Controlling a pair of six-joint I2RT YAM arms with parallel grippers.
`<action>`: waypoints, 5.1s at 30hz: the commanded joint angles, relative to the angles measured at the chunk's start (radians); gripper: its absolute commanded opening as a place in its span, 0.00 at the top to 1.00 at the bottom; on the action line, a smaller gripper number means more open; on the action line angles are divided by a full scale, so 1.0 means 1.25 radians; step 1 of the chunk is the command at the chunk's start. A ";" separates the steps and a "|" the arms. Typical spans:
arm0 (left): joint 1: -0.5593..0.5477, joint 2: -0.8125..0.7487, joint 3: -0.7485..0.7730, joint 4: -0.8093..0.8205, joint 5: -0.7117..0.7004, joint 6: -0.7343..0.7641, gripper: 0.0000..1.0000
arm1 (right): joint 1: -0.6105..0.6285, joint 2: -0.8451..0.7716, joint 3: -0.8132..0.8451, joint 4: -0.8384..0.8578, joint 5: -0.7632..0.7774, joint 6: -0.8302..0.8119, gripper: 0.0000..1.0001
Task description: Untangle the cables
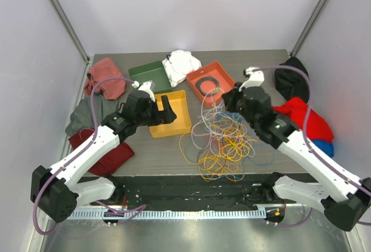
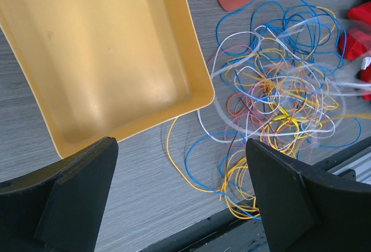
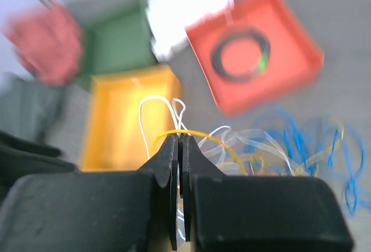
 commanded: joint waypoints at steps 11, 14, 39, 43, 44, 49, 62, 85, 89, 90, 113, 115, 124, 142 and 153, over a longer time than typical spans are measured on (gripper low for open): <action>-0.003 -0.020 0.036 0.108 0.085 -0.031 0.02 | 0.004 -0.103 0.092 -0.161 0.045 -0.023 0.99; -0.003 -0.020 0.039 0.120 0.097 -0.034 0.02 | 0.004 -0.142 0.014 -0.162 0.042 0.012 0.99; -0.167 0.094 0.115 0.215 0.086 -0.034 0.02 | 0.007 -0.270 0.072 -0.290 0.009 0.068 0.99; -0.167 0.092 0.128 0.210 0.046 -0.030 0.02 | 0.007 -0.237 0.218 -0.281 -0.016 0.026 0.99; -0.167 0.089 0.135 0.206 0.039 -0.026 0.02 | 0.006 -0.229 0.242 -0.280 -0.022 0.021 0.99; -0.168 0.069 0.151 0.195 -0.004 -0.004 0.01 | 0.006 -0.175 0.391 -0.276 -0.064 -0.005 0.99; -0.168 0.005 0.047 0.460 0.080 0.020 0.00 | 0.006 -0.172 0.386 -0.244 -0.096 0.017 0.99; -0.256 0.219 0.096 0.755 0.148 0.018 0.21 | 0.007 -0.147 0.352 -0.186 -0.179 0.065 0.99; -0.256 0.243 0.112 0.763 0.164 0.012 0.38 | 0.007 -0.154 0.340 -0.184 -0.183 0.072 0.99; -0.256 0.248 0.119 0.766 0.171 0.011 0.50 | 0.007 -0.155 0.337 -0.183 -0.184 0.075 0.99; -0.254 0.006 0.289 0.216 -0.010 0.155 1.00 | 0.007 -0.277 0.134 -0.227 -0.076 0.069 0.47; -0.255 0.016 0.313 0.202 -0.010 0.158 1.00 | 0.007 -0.283 0.108 -0.221 -0.083 0.067 0.43; -0.255 0.094 0.580 0.115 -0.037 0.215 1.00 | 0.007 -0.319 0.007 -0.151 -0.140 0.085 0.35; -0.253 0.283 1.070 -0.145 -0.333 0.406 1.00 | 0.007 -0.416 -0.099 -0.165 -0.112 0.098 0.37; -0.113 0.235 0.837 -0.208 -0.348 0.283 1.00 | 0.007 -0.439 -0.110 -0.186 -0.083 0.087 0.38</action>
